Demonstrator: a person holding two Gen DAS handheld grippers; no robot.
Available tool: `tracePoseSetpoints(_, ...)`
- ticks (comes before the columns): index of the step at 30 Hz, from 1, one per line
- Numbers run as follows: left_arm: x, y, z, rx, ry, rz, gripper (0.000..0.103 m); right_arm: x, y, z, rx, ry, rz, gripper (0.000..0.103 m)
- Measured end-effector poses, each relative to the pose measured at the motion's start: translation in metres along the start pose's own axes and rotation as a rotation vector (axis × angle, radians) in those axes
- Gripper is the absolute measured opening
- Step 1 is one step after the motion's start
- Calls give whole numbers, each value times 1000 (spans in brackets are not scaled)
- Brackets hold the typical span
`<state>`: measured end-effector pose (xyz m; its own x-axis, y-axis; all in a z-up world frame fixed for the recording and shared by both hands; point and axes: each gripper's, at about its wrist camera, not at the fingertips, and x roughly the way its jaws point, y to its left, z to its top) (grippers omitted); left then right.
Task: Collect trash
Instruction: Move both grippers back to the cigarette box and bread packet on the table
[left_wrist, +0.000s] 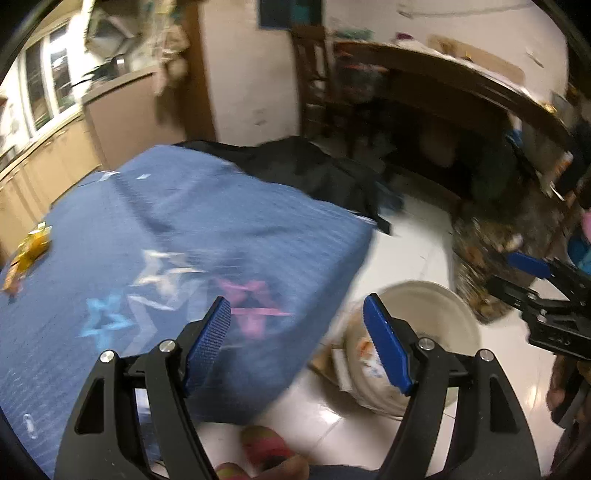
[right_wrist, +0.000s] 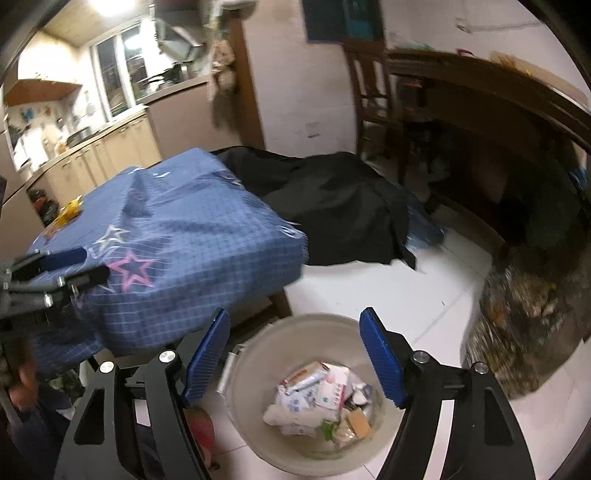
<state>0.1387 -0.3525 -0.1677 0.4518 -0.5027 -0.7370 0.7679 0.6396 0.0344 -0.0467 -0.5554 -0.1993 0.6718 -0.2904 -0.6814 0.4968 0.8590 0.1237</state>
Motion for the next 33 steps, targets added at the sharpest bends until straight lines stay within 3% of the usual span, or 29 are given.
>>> tracePoseSetpoints(4, -19, 66, 0, -62, -14, 72, 71, 4, 34, 14, -57, -7, 42, 78)
tracePoseSetpoints(13, -62, 255, -17, -214, 5, 287, 71, 17, 119, 44, -217, -13, 162, 85)
tracePoseSetpoints(20, -68, 397, -30, -357, 62, 371, 71, 34, 214, 81, -413, -28, 283, 87)
tracePoseSetpoints(23, -60, 427, -27, -356, 61, 386, 71, 46, 261, 100, -512, -43, 336, 88)
tracePoseSetpoints(33, -7, 489, -12, -359, 33, 299, 76, 114, 377, 144, -757, 32, 489, 89)
